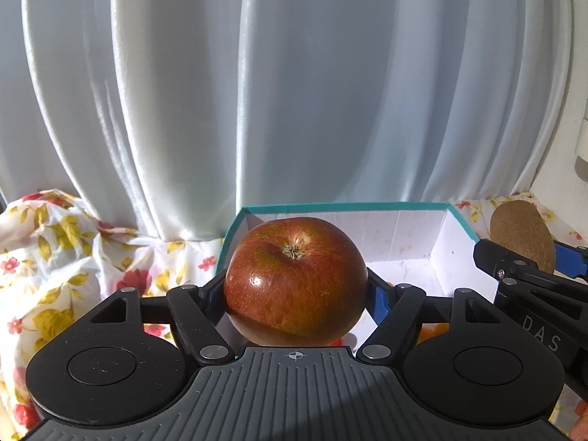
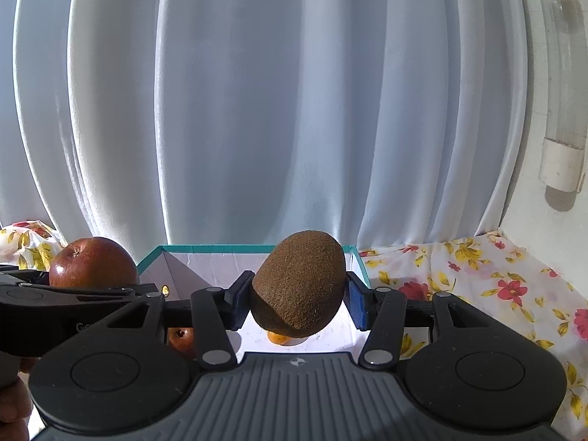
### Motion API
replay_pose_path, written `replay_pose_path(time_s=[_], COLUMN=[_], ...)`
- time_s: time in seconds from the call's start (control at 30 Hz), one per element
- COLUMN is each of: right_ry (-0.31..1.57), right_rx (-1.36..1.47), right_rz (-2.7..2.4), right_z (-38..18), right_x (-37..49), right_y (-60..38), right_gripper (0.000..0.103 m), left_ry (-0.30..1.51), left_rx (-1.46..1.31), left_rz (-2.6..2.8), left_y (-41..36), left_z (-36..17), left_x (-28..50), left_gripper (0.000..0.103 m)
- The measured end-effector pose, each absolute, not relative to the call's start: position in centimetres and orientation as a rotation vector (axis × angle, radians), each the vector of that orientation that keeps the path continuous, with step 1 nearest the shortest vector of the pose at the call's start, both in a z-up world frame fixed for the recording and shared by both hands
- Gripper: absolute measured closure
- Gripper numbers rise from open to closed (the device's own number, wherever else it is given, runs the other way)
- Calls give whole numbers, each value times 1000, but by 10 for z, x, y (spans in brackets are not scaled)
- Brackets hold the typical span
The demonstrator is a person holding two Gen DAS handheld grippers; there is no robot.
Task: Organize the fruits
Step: 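Carry apple and kiwi over the teal box and open both tools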
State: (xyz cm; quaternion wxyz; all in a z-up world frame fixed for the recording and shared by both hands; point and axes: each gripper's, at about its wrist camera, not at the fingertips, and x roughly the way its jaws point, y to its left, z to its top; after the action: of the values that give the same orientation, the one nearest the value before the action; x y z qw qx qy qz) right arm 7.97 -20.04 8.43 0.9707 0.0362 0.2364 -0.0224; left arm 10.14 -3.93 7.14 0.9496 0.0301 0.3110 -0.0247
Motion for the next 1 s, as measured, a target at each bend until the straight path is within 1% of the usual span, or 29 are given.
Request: replay_pose_path(time_s=[1.0], right_ry=[605], right_rx=[44], right_rz=[-31], right_z=[44], right_x=[111], right_y=[-191], right_gripper=[51], left_ry=[777], left_rx=[98], left_rz=[-56], left_y=[-37], left_z=[23], left_x=[131], left_gripper=[25])
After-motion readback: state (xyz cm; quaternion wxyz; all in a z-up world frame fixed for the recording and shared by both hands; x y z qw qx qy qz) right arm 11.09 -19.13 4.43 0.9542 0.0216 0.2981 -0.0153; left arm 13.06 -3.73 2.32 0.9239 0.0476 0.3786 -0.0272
